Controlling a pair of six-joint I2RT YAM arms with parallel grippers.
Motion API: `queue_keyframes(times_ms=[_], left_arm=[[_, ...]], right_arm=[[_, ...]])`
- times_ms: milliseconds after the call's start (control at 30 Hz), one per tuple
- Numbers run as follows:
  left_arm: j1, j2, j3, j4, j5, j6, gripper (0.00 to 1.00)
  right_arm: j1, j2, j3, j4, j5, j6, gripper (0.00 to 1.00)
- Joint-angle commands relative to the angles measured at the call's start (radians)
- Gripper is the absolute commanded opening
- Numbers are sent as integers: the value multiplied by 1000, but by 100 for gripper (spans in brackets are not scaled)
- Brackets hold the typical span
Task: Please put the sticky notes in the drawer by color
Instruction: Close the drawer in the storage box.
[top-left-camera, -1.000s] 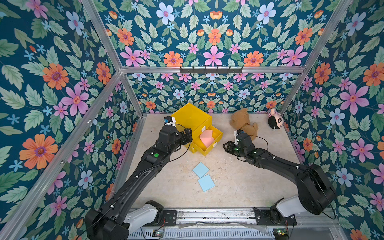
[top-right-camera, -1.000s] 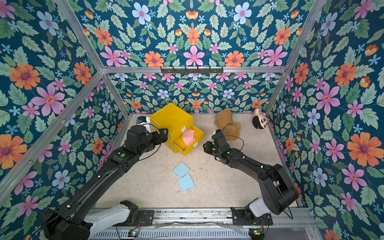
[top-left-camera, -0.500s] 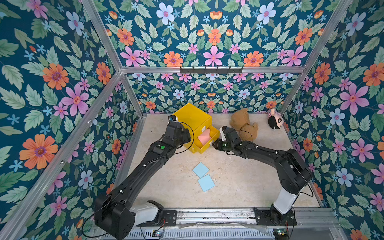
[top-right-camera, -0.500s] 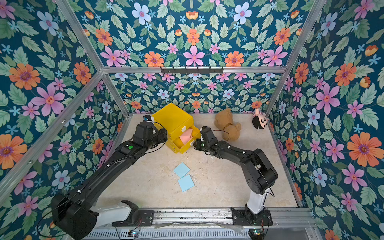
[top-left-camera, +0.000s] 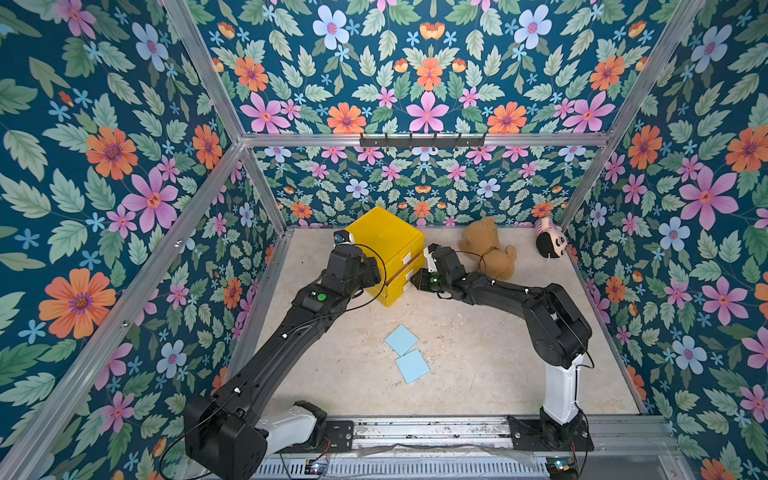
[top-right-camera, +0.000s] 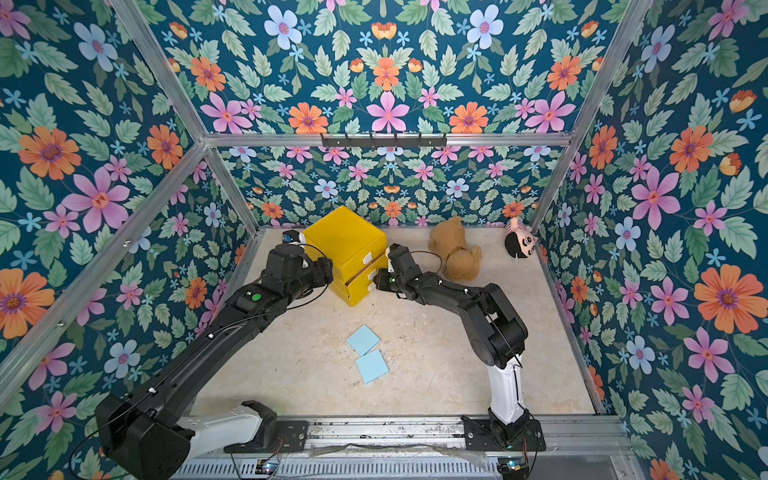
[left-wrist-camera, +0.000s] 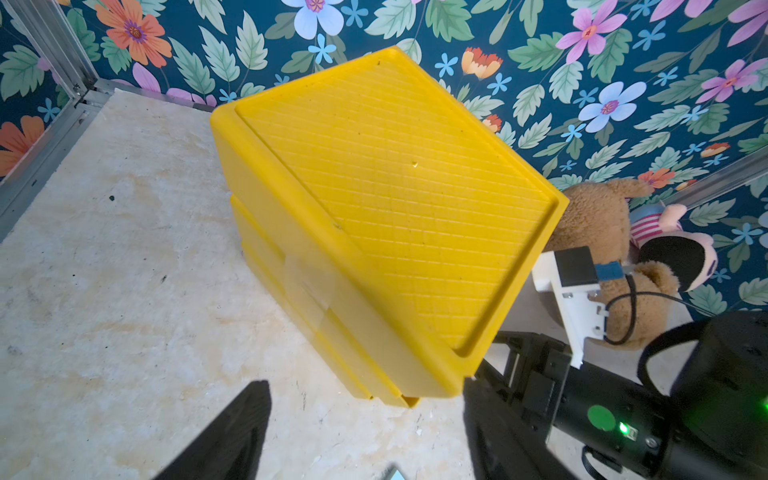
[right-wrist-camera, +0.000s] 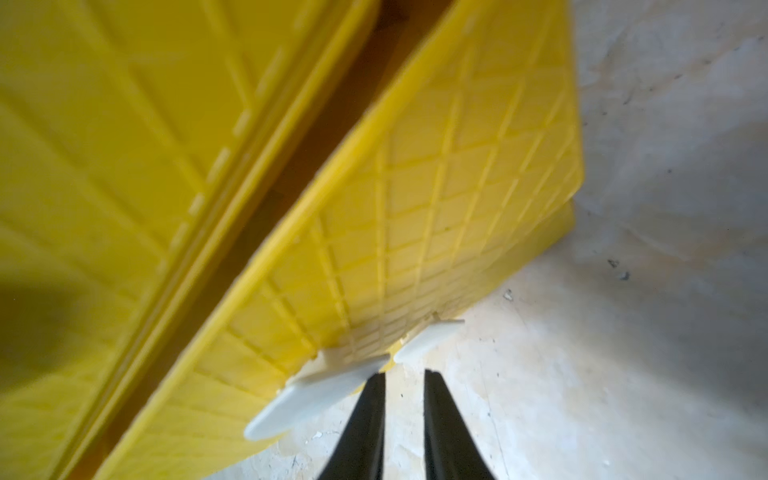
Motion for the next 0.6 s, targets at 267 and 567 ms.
queue_keyframes(times_ms=[267,567], left_arm=[[1,32,50,-19,21,24,80],[1,123,243,-114,35,105,71]], right_arm=[[1,23,-55,225,-45,-22,23],[0,-91,-358,446,-34,-119,37]])
